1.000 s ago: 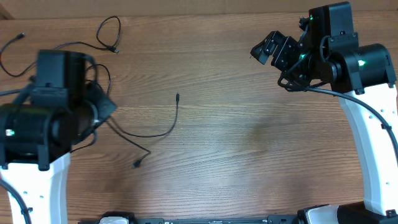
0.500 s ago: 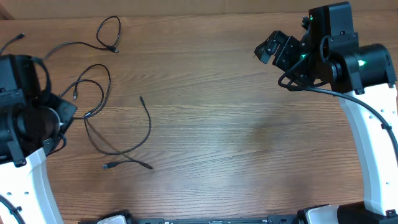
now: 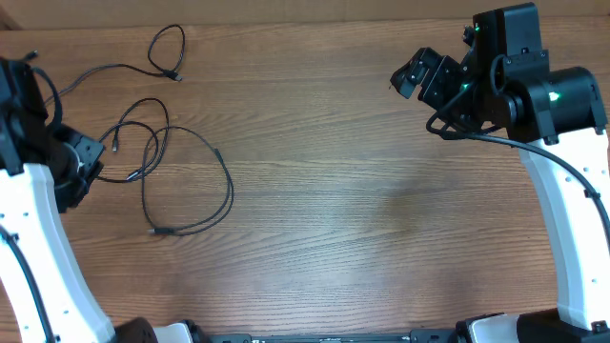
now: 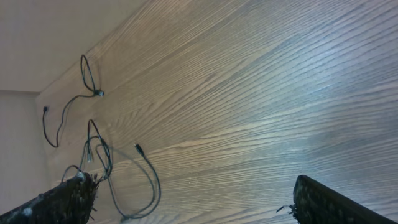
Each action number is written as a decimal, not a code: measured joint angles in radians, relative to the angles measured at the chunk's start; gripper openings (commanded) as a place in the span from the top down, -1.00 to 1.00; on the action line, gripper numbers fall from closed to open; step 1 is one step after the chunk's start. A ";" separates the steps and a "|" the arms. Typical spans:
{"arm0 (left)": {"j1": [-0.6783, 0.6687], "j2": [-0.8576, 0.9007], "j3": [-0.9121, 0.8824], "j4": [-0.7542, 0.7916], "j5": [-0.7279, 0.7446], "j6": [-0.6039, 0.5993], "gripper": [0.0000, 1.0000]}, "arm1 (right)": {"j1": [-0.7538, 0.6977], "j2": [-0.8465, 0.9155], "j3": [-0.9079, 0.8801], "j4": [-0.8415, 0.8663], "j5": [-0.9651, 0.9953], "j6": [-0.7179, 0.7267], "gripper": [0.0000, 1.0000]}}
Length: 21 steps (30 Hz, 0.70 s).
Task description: Untangle cables
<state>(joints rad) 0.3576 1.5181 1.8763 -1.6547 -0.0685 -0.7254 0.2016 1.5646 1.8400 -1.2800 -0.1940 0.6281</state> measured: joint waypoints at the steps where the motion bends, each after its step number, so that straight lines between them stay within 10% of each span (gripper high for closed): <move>1: -0.004 0.018 0.000 0.008 0.016 0.023 0.62 | 0.000 0.000 0.000 0.002 0.000 0.000 -1.00; 9: -0.070 0.173 0.000 0.125 0.153 0.155 0.51 | 0.000 0.000 0.000 0.005 0.000 0.000 -1.00; 21: -0.199 0.385 0.000 0.251 0.094 0.062 -0.26 | 0.000 0.000 0.000 0.008 0.001 0.000 -1.00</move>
<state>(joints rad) 0.1585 1.9030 1.8763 -1.4033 0.0254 -0.6632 0.2016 1.5642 1.8400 -1.2720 -0.1928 0.6277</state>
